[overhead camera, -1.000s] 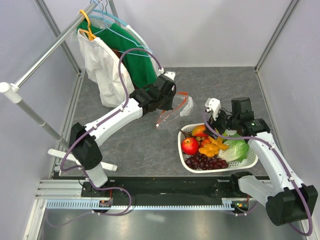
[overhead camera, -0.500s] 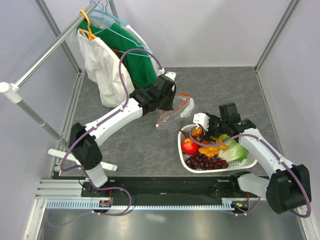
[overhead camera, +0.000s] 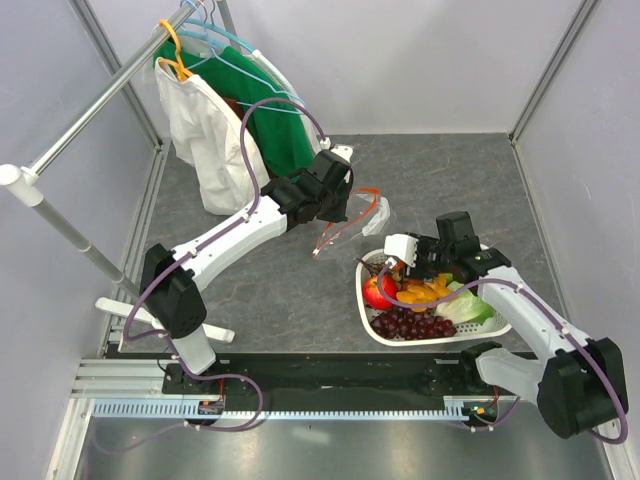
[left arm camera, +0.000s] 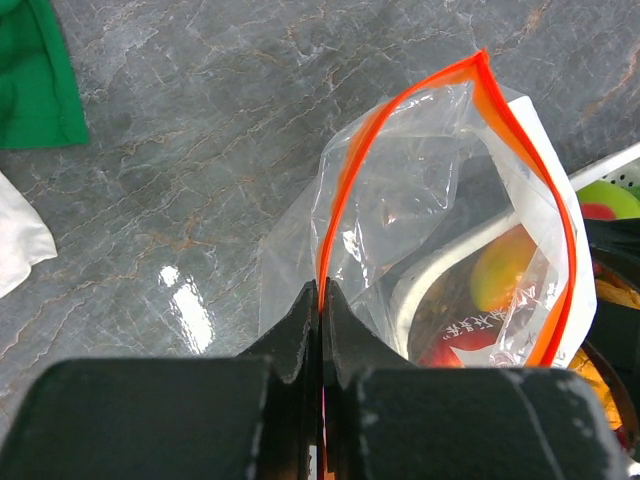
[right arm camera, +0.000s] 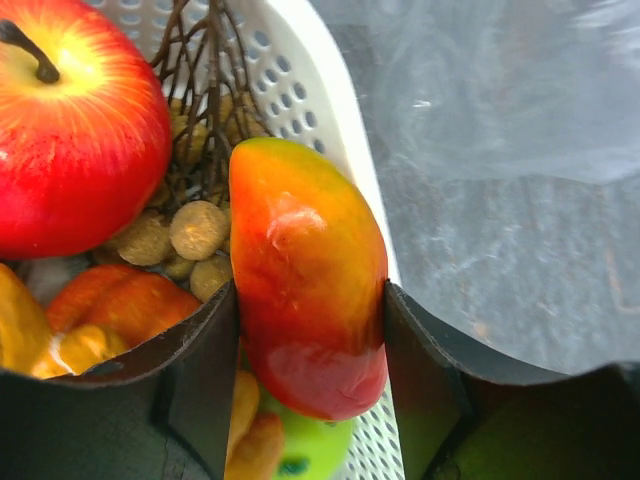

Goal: Place the food in the zip-top bag and seal the zipper
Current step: Pick up the fake fruit from the bin.

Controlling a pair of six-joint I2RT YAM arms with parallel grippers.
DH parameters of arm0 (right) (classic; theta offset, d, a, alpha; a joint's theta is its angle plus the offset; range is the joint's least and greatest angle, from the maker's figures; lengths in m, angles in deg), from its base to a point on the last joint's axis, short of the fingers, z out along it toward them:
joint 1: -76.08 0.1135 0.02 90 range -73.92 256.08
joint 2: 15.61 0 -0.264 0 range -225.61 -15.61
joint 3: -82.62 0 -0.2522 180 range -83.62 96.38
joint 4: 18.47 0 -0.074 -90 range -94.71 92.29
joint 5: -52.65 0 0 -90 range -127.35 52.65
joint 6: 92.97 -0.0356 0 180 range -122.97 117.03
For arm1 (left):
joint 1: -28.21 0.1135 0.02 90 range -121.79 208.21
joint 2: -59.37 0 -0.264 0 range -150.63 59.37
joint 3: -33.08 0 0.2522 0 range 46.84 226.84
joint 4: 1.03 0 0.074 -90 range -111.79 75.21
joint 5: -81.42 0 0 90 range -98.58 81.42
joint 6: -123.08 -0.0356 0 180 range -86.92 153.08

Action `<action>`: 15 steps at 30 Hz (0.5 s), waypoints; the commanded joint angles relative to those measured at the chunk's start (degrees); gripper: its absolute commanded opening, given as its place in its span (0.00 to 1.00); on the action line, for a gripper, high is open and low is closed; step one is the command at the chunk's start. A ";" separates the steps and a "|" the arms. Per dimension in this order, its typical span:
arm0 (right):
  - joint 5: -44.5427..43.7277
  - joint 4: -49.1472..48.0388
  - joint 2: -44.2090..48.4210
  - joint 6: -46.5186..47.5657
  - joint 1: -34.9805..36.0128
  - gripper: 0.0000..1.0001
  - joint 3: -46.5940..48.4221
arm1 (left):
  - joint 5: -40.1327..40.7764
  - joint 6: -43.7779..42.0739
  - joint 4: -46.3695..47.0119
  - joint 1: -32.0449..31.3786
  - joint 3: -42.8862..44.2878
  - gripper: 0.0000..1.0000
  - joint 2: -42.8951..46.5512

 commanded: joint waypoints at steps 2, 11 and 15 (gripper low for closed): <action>-0.86 -1.44 5.05 -1.07 0.22 0.23 2.13 | -1.04 1.30 0.80 -0.12 1.60 0.02 -0.36; 6.51 -2.73 11.82 -18.89 0.13 0.00 11.53 | -3.05 1.57 0.89 -0.12 1.51 0.02 -0.10; 4.87 -15.29 13.76 -35.66 0.13 0.00 13.38 | -5.51 2.44 1.50 -0.12 0.73 0.02 0.69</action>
